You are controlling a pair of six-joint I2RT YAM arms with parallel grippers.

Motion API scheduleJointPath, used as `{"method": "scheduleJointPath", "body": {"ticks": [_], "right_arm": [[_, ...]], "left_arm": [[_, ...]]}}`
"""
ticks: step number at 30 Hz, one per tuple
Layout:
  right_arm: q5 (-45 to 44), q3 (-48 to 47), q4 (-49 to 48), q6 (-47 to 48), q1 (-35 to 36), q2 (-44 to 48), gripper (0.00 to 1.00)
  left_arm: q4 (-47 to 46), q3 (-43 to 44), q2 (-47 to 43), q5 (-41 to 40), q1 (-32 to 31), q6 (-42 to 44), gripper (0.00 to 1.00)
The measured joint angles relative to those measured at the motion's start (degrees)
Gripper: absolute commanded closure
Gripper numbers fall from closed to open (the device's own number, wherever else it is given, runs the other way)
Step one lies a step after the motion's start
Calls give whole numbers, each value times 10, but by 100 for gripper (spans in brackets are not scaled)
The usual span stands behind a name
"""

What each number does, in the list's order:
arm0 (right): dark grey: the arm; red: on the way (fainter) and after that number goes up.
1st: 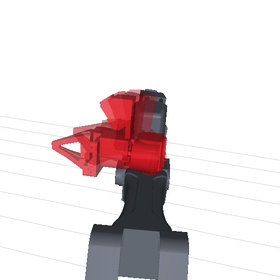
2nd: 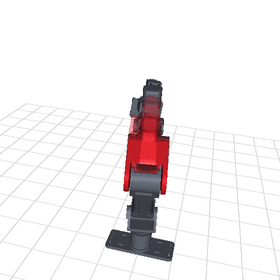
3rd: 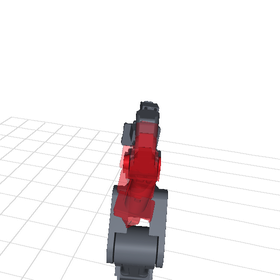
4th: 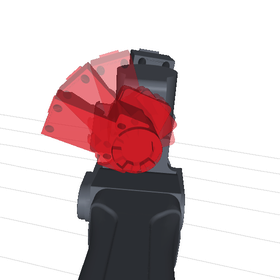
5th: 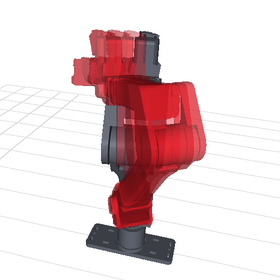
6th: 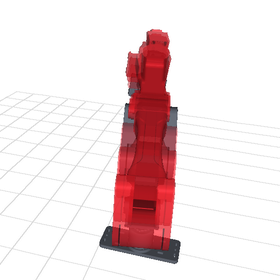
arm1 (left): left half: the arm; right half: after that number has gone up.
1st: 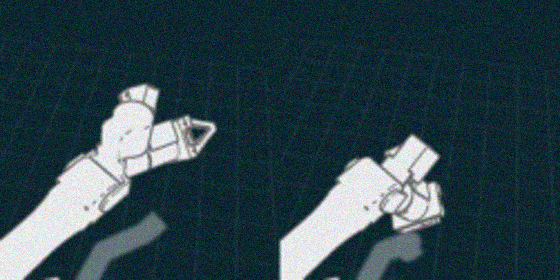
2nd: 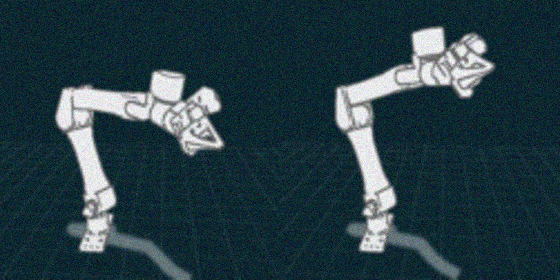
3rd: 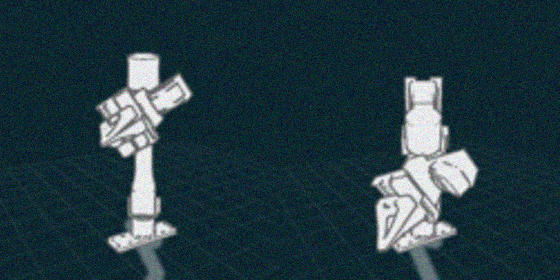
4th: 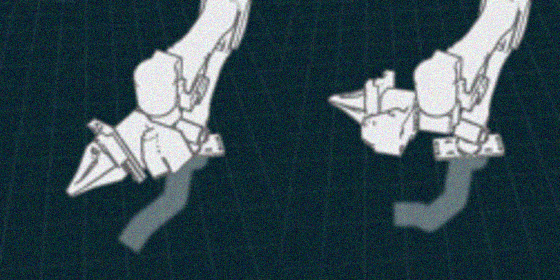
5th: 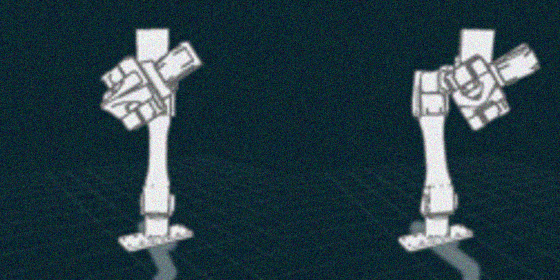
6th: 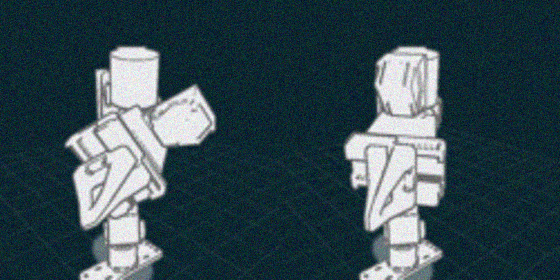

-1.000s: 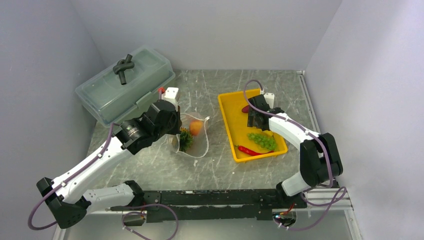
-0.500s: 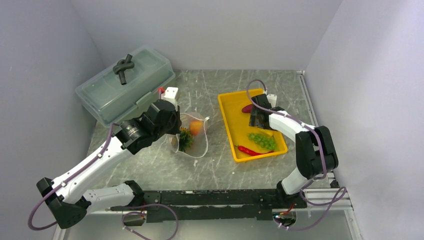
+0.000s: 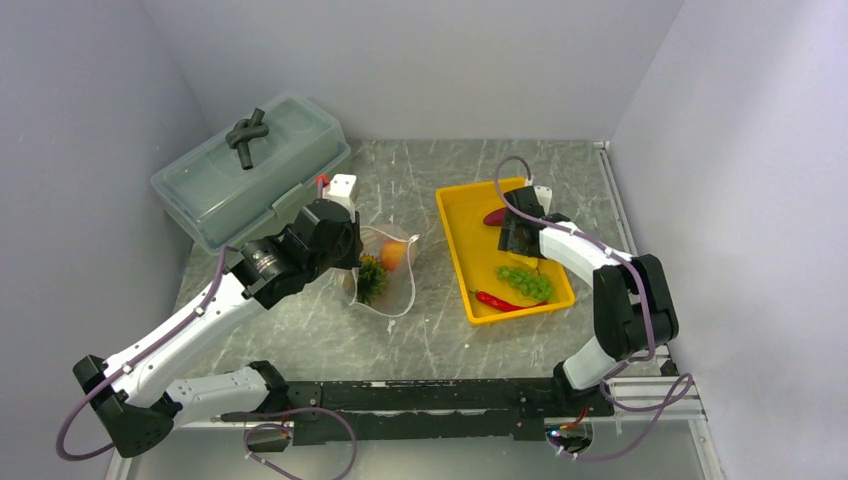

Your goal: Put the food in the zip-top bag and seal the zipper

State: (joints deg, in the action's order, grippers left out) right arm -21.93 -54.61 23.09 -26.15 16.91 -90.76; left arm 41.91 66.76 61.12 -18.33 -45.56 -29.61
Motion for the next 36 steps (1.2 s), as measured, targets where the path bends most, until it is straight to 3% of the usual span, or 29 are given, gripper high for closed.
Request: {"method": "scheduleJointPath", "body": {"ticks": [12,23,36], "right_arm": [[42,-4,8,8,2,104,62],[91,-39,10,29,61,226,63],[268,-45,-39,39,130,339,63]], "left_arm": [[0,0,0,0,0,0,100],[0,0,9,0,4,0,100],[0,0,10,0,7,-1,100]]}}
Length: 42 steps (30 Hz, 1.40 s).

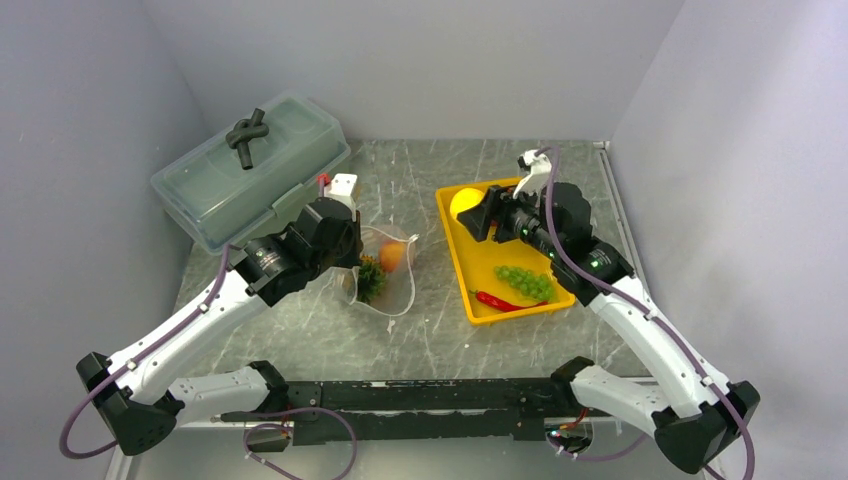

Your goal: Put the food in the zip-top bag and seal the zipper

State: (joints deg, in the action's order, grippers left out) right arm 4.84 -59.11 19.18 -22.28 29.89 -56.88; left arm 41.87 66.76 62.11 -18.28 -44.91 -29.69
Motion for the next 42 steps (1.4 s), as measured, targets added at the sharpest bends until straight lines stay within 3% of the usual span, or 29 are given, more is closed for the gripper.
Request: {"method": "scheduleJointPath", "body": {"ticks": [20,32,42], "right_arm": [[272,19,-189,-71,68,43,63],[265,20,-223,-66,178,-38,63],[207,20,-217,-32,208,-93,62]], "left_arm": [[0,0,0,5,1,-1,100],[-4,-3,0,7,1,-1,100],[0,-3,0,9,5,-1,100]]}}
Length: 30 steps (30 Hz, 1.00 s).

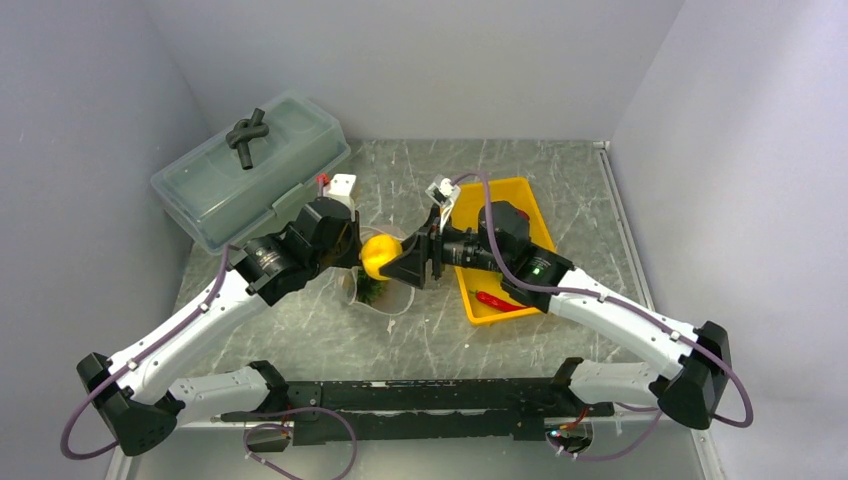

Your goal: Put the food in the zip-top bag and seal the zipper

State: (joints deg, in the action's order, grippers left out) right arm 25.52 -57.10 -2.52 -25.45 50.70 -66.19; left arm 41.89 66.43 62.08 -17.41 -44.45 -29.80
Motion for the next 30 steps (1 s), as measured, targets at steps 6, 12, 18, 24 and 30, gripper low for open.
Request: {"method": "scheduleJointPath", "body": {"ticks": [6,12,18,24,30], "right_arm": [[-41,-5,15,14,8,-22,61],[-105,-11,60,21,8,-75,61],[-151,-19,97,19,8,-97,60],[-203,-46,113,-1,9,-101,56],[-237,-87,133,-21,11,-129,47]], "left_arm": [[9,-4,0,-7,6,0,100],[7,-4,0,3,1,0,100],[7,-4,0,7,1,0,100],[8,-4,0,11,1,0,100],[7,-4,0,14,1,-3,100]]}}
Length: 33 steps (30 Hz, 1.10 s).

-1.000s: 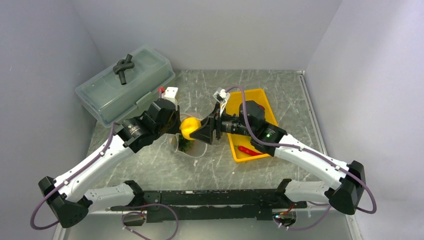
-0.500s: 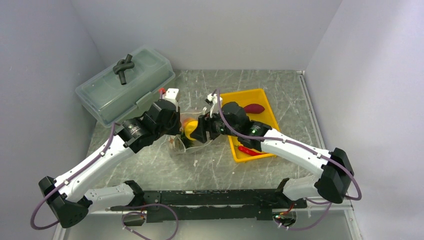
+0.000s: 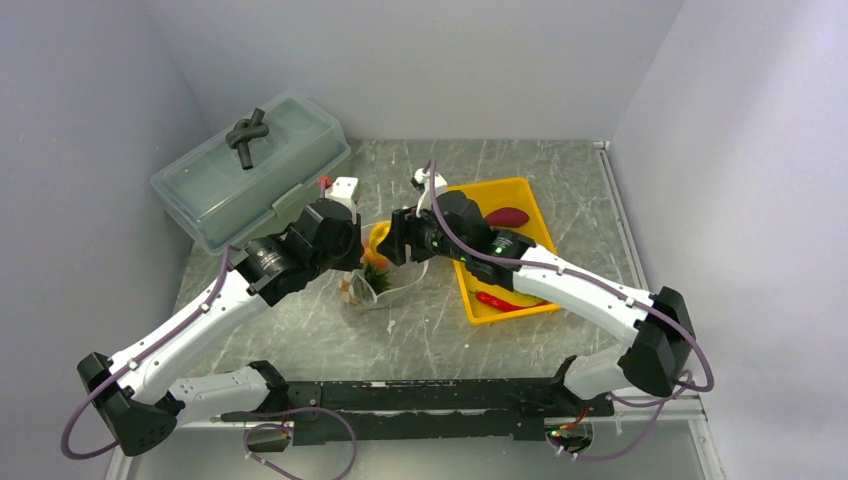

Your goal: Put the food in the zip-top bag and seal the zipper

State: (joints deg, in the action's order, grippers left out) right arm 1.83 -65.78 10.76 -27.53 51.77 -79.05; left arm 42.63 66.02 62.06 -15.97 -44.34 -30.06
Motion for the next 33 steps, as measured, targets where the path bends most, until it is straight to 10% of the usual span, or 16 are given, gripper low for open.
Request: {"method": "scheduleJointPath", "body": {"ticks": [10,33], "right_arm": [[-36,-31,26,-22,8,-33,21],[-66,-27,32,-10,13,82,19]], "left_arm": [[0,0,0,7,0,-8,100],[0,0,-1,7,0,-8,100]]}}
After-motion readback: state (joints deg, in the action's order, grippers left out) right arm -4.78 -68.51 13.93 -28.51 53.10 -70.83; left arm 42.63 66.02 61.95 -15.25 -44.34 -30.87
